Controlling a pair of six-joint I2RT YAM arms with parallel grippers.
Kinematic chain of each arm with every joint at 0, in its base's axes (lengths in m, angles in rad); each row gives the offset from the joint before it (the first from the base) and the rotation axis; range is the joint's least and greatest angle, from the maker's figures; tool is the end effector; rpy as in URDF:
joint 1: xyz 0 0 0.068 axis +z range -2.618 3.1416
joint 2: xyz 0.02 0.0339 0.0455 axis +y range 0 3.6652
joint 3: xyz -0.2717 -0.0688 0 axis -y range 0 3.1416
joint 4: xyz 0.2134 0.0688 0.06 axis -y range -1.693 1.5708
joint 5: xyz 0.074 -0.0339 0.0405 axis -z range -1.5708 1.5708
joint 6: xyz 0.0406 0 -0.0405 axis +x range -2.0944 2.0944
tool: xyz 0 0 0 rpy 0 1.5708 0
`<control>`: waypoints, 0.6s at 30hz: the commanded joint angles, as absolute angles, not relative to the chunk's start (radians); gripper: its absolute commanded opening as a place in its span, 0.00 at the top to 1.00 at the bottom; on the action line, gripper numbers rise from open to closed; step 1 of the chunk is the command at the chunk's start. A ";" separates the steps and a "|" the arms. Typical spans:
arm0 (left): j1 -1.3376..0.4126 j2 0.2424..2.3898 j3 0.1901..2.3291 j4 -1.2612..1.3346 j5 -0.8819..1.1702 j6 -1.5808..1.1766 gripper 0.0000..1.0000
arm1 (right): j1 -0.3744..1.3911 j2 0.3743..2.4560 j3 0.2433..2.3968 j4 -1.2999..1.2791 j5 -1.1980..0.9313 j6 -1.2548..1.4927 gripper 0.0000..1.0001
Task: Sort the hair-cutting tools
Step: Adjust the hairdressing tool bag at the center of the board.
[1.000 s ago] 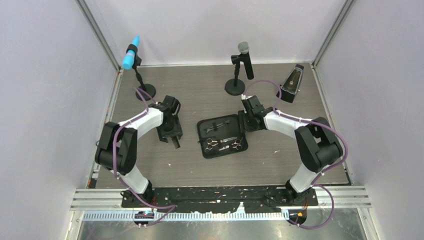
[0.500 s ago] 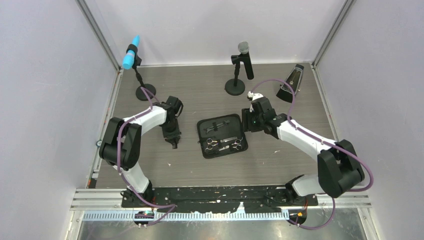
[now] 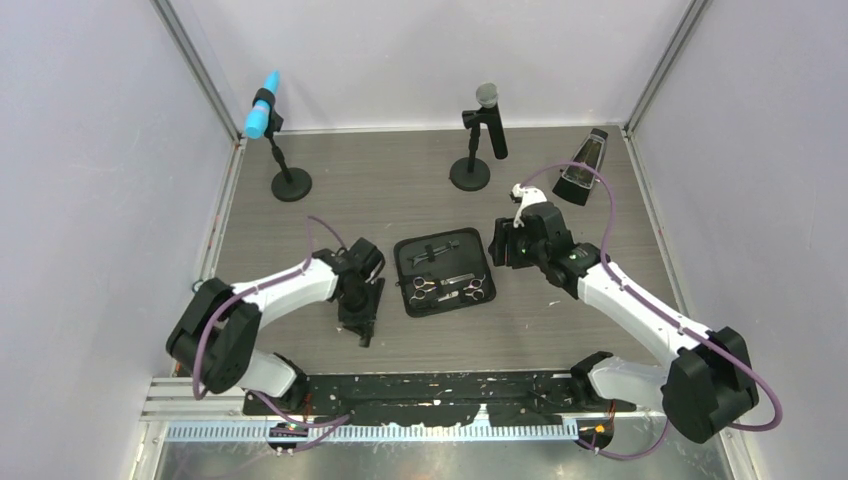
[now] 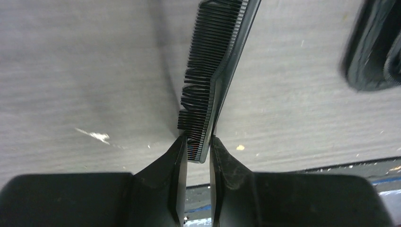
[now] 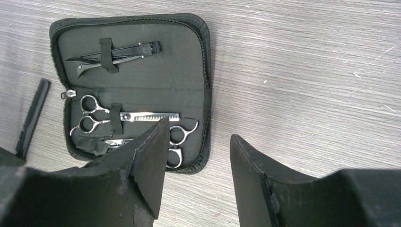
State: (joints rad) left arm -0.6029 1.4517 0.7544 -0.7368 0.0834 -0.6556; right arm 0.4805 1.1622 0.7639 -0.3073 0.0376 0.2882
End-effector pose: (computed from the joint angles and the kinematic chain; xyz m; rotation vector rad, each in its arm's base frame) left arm 0.1673 -0.1193 0.1788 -0.0722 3.0710 -0.2274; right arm 0.1951 0.1000 0.2611 -0.2011 2.2930 0.3584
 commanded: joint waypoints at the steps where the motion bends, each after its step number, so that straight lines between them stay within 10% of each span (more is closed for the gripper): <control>1: -0.666 1.385 0.677 -0.773 0.106 -0.732 0.85 | 0.480 1.111 0.754 -0.299 0.027 0.309 0.43; 6: -0.670 1.334 0.698 -0.788 0.088 -0.741 0.81 | 0.480 1.096 0.742 -0.305 0.017 0.314 0.43; 11: -0.670 1.340 0.779 -0.855 -0.024 -0.689 0.49 | 0.480 1.073 0.722 -0.311 0.016 0.315 0.43; 18: -0.670 1.480 0.858 -0.847 -0.061 -0.621 0.43 | 0.480 1.065 0.718 -0.318 0.015 0.315 0.43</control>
State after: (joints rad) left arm -0.6697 1.4101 0.8139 -0.8410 -0.0189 -0.6724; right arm 0.4805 1.0904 0.7185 -0.3302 0.0204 0.3069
